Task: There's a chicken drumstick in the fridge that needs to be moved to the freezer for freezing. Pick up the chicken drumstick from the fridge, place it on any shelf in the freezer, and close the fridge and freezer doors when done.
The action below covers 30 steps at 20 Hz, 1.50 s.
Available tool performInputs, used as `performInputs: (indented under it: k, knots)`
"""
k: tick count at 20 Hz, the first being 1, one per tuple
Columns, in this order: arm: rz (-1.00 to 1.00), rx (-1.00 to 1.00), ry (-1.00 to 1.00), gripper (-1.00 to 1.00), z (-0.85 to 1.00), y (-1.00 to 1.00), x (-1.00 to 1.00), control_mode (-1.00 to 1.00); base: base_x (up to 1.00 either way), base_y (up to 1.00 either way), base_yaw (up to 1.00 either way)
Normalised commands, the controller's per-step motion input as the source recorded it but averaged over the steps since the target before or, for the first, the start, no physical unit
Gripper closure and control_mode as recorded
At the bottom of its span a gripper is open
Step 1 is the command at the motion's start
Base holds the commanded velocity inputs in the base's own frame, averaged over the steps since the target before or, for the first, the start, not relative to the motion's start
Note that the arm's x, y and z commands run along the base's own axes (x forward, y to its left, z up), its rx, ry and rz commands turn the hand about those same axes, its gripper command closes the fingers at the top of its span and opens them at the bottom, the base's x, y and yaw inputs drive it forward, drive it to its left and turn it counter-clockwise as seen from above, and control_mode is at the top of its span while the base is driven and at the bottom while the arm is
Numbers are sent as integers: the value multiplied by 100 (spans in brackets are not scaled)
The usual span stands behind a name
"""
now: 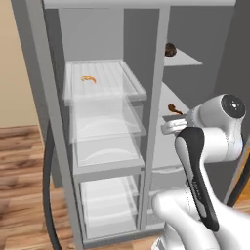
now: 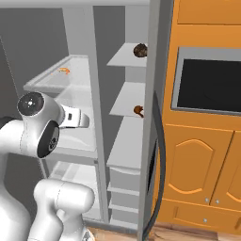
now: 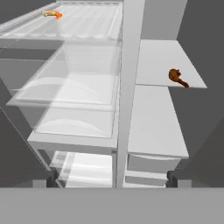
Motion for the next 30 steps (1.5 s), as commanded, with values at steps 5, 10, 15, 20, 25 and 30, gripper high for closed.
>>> performInputs:
  k: [5, 10, 15, 20, 25, 30]
  knots:
    - [0, 0, 0, -100, 0, 0, 0, 100, -68, 0, 0]
    - [0, 0, 0, -100, 0, 0, 0, 100, -47, 2, 0]
    - [0, 0, 0, -100, 0, 0, 0, 100, -19, 3, 0]
    - [0, 0, 0, -100, 0, 0, 0, 100, 0, 27, 1]
    - [0, 0, 0, -100, 0, 0, 0, 100, -4, 54, 4]
    - [0, 0, 0, -100, 0, 0, 0, 100, -24, -1, 1]
